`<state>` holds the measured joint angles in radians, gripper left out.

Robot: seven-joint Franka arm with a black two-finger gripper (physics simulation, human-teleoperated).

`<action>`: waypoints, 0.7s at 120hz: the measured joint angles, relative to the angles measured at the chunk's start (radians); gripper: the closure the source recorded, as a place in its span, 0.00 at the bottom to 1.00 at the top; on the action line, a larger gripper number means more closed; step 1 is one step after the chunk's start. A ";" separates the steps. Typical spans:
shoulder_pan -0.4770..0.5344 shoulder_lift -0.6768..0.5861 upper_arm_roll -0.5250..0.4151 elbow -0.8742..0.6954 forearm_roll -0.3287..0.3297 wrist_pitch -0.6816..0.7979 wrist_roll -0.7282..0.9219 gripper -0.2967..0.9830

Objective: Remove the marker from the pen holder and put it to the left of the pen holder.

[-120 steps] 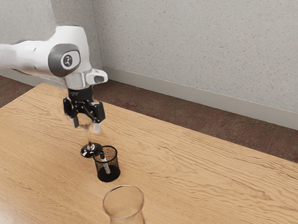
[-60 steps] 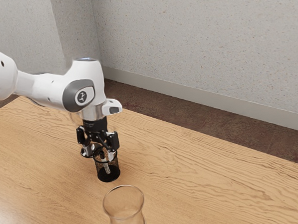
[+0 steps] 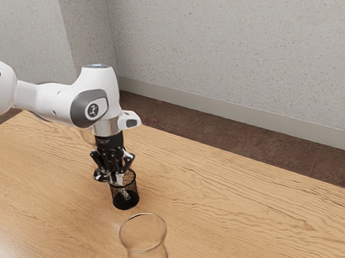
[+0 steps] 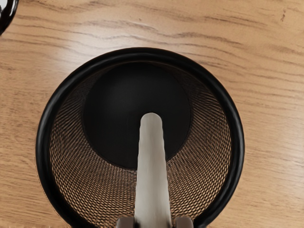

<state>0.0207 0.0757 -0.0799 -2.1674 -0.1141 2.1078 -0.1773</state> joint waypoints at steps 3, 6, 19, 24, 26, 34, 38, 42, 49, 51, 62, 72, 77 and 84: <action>0.000 -0.009 0.000 0.000 0.001 -0.003 -0.003 0.79; 0.001 -0.021 0.000 0.000 0.005 -0.007 -0.006 0.79; 0.003 -0.094 0.001 0.005 0.027 -0.033 -0.018 0.81; 0.007 -0.139 -0.002 0.008 0.037 -0.057 -0.023 0.82; 0.011 -0.160 -0.007 0.009 0.040 -0.068 -0.025 0.82; 0.008 -0.228 -0.022 0.009 0.053 -0.105 -0.031 0.82; 0.004 -0.264 -0.034 0.007 0.057 -0.127 -0.034 0.83; -0.001 -0.302 -0.046 0.000 0.060 -0.153 -0.037 0.83; -0.005 -0.407 -0.057 -0.056 0.063 -0.195 -0.041 0.83; -0.003 -0.438 -0.059 -0.076 0.064 -0.206 -0.043 0.83; 0.035 -0.544 -0.060 -0.133 0.066 -0.271 -0.048 0.83; 0.109 -0.548 -0.060 -0.151 0.067 -0.313 -0.049 0.84; 0.155 -0.520 -0.059 -0.153 0.076 -0.317 -0.047 0.84; 0.205 -0.475 -0.049 -0.154 0.084 -0.299 -0.040 0.84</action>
<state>0.2253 -0.3997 -0.1291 -2.3213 -0.0301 1.8092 -0.2173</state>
